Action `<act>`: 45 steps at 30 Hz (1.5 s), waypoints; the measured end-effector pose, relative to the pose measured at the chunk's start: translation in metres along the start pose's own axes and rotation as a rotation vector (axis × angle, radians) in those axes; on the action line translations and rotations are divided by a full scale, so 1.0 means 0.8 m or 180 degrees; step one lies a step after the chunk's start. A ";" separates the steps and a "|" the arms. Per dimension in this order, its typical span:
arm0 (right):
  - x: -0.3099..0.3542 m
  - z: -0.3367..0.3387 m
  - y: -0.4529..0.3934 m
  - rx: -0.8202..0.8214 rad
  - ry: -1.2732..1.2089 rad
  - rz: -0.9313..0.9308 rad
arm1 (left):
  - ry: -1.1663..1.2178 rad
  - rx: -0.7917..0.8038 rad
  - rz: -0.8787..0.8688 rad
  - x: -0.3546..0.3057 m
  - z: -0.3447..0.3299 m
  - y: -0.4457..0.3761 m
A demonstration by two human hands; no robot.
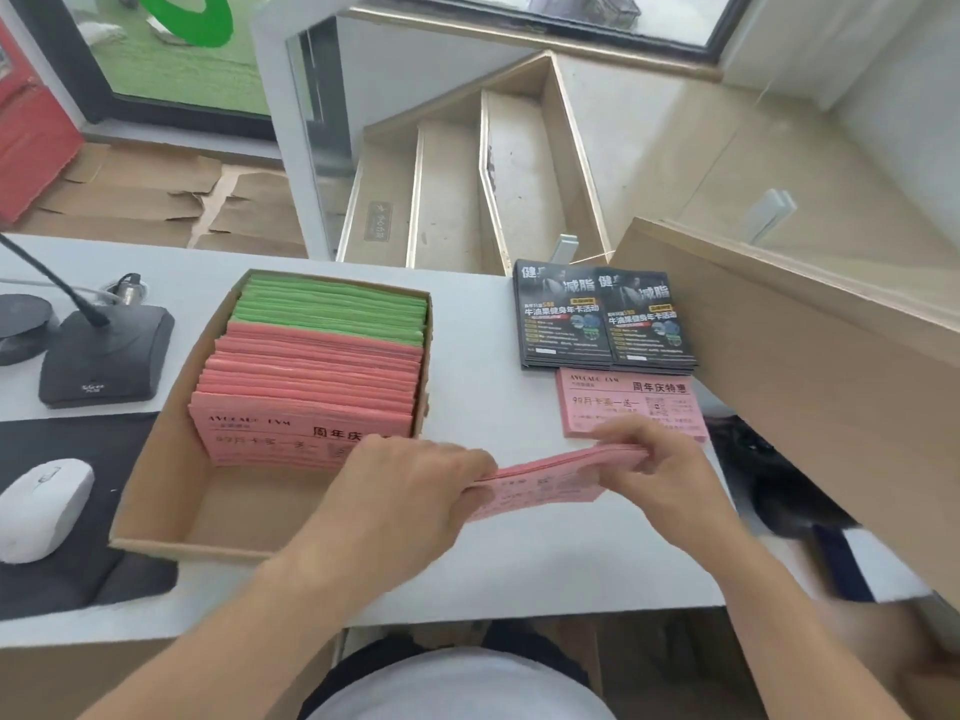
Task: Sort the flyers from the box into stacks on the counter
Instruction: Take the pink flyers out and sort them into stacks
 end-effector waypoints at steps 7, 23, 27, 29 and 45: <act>-0.109 0.102 0.014 -0.0625 0.0098 -0.0507 | 0.0440 0.0659 0.0441 -0.054 -0.149 -0.033; -0.143 0.081 0.018 -0.0582 0.0457 0.0225 | 0.2138 0.0110 0.2892 -0.007 -0.205 0.049; -0.134 0.080 0.020 -0.0952 0.0852 0.0750 | 0.2214 0.0059 0.3034 -0.010 -0.207 0.046; -0.135 0.078 0.019 -0.0967 0.0851 0.0807 | 0.2278 -0.0005 0.3065 -0.010 -0.207 0.044; -0.174 0.062 0.008 -0.0408 -0.0339 -0.0421 | 0.3222 -0.0033 0.3372 -0.030 -0.234 0.029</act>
Point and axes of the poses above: each hand's wrist, its own y-axis away from the middle knuckle, its own z-axis out of the back of the hand, x = y × z, the point moved 8 cm from there along -y, towards the middle knuckle, and after that the axes turned 12 degrees about -x, right-handed, at the moved point
